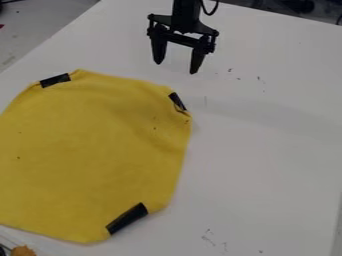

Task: Fold the cloth from top left to the right

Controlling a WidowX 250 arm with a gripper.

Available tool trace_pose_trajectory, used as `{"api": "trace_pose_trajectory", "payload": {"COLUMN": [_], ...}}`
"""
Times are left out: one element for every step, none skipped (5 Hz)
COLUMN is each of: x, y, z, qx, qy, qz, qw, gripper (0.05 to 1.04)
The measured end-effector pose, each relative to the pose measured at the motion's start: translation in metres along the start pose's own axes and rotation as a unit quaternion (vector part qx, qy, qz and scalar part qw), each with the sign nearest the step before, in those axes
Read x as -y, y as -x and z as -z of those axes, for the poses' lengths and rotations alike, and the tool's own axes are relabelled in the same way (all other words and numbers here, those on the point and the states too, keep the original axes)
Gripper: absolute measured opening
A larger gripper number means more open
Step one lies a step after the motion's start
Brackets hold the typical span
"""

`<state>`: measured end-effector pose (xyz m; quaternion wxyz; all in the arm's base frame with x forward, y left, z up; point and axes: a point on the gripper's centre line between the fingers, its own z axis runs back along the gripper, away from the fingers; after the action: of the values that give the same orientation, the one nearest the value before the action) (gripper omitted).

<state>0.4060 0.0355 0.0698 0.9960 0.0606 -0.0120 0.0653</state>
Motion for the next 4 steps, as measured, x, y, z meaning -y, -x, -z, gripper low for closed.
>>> {"api": "trace_pose_trajectory", "payload": {"x": [0.002, -0.029, -0.08, -0.108], "y": [0.006, 0.024, 0.034, 0.039], "z": [0.02, 0.037, 0.033, 0.047], "qx": [-0.025, -0.036, -0.017, 0.005], "qy": [-0.001, 0.004, 0.005, 0.011], "qz": [0.005, -0.007, -0.041, -0.037], "qw": [0.9997, 0.9993, 0.999, 0.9992], "gripper": [1.001, 1.001, 1.001, 1.001]}}
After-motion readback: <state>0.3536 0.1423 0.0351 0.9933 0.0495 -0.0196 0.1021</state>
